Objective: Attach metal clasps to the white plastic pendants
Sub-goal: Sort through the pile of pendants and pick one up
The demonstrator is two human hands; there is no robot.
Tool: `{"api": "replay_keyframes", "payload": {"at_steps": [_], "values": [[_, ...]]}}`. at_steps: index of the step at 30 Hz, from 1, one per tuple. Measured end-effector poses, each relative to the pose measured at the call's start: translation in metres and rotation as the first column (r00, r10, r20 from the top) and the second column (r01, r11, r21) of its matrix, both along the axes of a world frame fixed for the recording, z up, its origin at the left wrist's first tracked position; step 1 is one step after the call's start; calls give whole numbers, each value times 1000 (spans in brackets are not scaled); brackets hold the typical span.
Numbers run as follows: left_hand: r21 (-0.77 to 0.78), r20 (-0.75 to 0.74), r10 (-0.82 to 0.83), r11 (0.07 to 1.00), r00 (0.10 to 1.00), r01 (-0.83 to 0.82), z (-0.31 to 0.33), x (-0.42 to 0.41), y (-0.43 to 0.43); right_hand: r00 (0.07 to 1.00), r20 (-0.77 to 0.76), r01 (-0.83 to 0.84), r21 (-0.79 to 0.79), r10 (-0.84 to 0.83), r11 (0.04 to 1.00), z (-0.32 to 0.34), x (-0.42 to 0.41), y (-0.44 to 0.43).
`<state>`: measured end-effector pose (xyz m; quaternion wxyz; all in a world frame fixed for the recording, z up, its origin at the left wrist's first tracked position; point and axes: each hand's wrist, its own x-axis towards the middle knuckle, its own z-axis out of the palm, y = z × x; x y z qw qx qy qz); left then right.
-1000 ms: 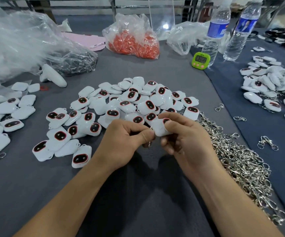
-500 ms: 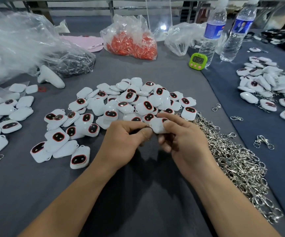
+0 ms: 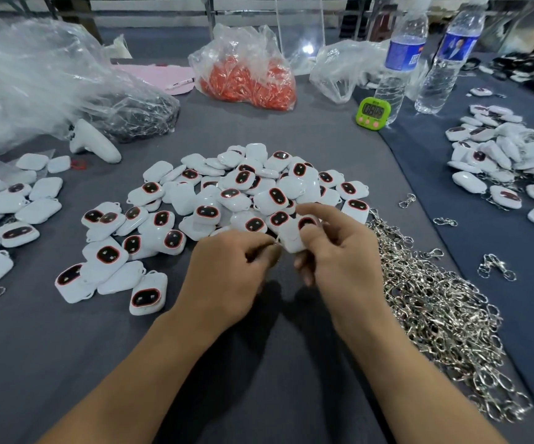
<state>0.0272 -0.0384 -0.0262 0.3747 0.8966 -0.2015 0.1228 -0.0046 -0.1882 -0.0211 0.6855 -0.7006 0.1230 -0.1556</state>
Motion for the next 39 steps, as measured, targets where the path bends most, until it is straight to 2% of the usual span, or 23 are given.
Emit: {"api": "replay_keyframes", "payload": {"at_steps": [2, 3, 6, 9, 10, 11, 12, 13, 14, 16, 17, 19, 21, 23, 25, 27, 29, 31, 32, 33, 35, 37, 39], "values": [[-265, -206, -32, 964, 978, -24, 1, 3, -3, 994, -73, -43, 394, 78, 918, 6, 3, -3], [-338, -260, -88, 941, 962, -5, 2, 3, -3, 988, -90, -64, 504, 126, 861, 7, 3, -4], [-414, -310, -210, 908, 927, 67, 4, 2, -3, 968, -107, -118, 603, 227, 789, 8, 2, -4], [-404, -286, -152, 914, 946, 25, 3, 1, -3, 980, -95, -92, 565, 176, 820, 8, 2, -1], [-332, -238, -103, 943, 966, 19, 3, 1, -2, 989, -65, -87, 484, 134, 871, 7, 1, 0], [-180, -154, -62, 983, 986, 34, 3, 1, 0, 996, -18, -81, 301, 90, 950, 5, -2, 1], [36, -38, -56, 998, 998, 58, 3, 1, 3, 997, 37, -61, 16, 60, 998, 3, -5, 1], [254, 78, -98, 964, 992, 76, 4, 0, 4, 994, 84, -41, -263, 65, 964, 0, -9, 4], [406, 163, -166, 910, 973, 88, 4, 0, 4, 990, 110, -32, -445, 90, 895, -2, -11, 6], [483, 213, -218, 871, 952, 92, 1, 0, 5, 992, 102, -13, -510, 76, 860, -5, -12, 8], [442, 191, -179, 894, 965, 78, 0, -2, 4, 996, 77, -13, -424, 51, 906, -3, -10, 6], [185, 79, -51, 982, 996, 36, 1, -4, 2, 999, -7, -36, 7, 36, 999, 2, -3, 2], [-169, -139, -39, 985, 989, 15, 0, -1, 0, 988, -95, -68, 416, 118, 907, 6, 2, -2], [-348, -290, -133, 937, 948, 25, 2, 1, -3, 974, -130, -80, 561, 183, 824, 7, 4, -4], [-396, -305, -184, 917, 934, 52, 2, 0, -6, 973, -132, -71, 602, 187, 795, 6, 4, -5], [-278, -205, -136, 958, 969, 75, 2, -2, -6, 985, -98, -71, 506, 139, 859, 7, 2, -3], [79, 8, -102, 992, 995, 102, 1, -1, -2, 997, 15, -75, 112, 74, 991, 6, -4, -2], [361, 191, -186, 926, 964, 107, 3, 0, 1, 989, 118, -45, -350, 92, 936, 2, -10, 3], [416, 246, -227, 903, 942, 109, 3, 0, 1, 985, 131, -39, -447, 109, 893, 1, -12, 6], [430, 273, -231, 897, 934, 96, 4, -2, 1, 986, 124, -43, -452, 111, 891, 1, -13, 7], [355, 249, -151, 933, 957, 55, 3, -4, -1, 992, 88, -68, -217, 89, 974, 4, -10, 5], [91, 61, -29, 996, 998, 23, 3, -6, -1, 999, 31, -48, 109, 45, 993, 8, -3, -3], [-126, -98, 2, 992, 995, -15, 0, -4, -2, 1000, -20, 0, 224, 5, 974, 11, 2, -14]]}}
